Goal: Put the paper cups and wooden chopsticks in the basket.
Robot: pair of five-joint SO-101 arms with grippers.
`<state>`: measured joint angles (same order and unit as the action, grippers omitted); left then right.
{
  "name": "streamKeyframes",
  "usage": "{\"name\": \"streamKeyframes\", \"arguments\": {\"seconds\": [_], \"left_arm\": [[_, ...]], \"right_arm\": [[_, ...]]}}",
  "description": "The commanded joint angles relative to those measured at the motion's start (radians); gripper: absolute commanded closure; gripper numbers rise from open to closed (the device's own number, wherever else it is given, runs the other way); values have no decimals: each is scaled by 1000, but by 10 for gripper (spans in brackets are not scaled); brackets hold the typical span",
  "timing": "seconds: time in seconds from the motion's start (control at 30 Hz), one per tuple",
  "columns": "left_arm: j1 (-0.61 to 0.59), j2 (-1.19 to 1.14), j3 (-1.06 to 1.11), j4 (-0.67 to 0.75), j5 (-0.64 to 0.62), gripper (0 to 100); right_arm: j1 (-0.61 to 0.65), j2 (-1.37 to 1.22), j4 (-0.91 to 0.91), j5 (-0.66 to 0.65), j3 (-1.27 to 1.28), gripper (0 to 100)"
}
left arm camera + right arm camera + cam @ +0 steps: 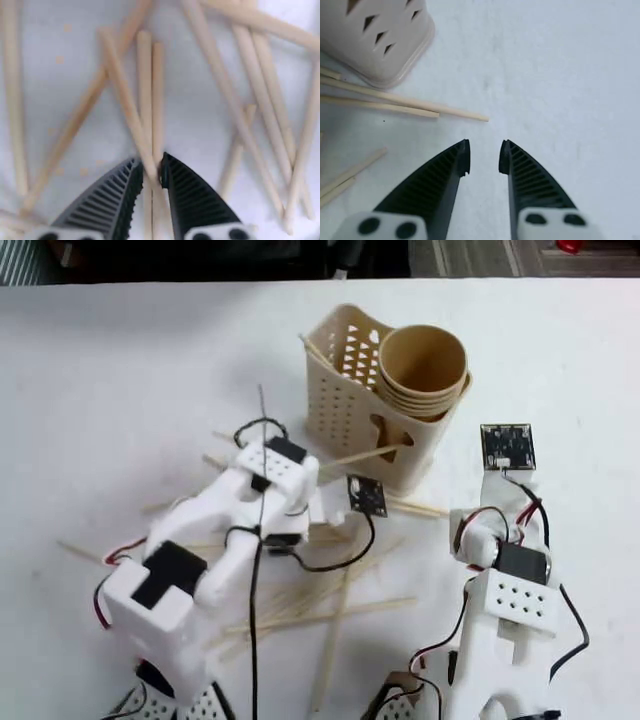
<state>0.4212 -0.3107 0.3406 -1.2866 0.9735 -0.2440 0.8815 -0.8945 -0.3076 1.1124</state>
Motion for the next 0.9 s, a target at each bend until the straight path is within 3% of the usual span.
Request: {"name": "streamKeyframes", "arguments": {"seconds": [0.0, 0.2, 0.63, 0.87], "left_arm": [[41, -4, 41, -35, -11, 977], [35, 48, 44, -92, -35, 978], [33, 630, 28, -318, -40, 978], [-77, 688, -253, -336, -107, 979]], "right_arm": [[-4, -1, 15, -9, -5, 889], [-4, -1, 15, -9, -5, 889], [-4, -1, 15, -9, -5, 889], [-4, -1, 15, -9, -5, 889]]}}
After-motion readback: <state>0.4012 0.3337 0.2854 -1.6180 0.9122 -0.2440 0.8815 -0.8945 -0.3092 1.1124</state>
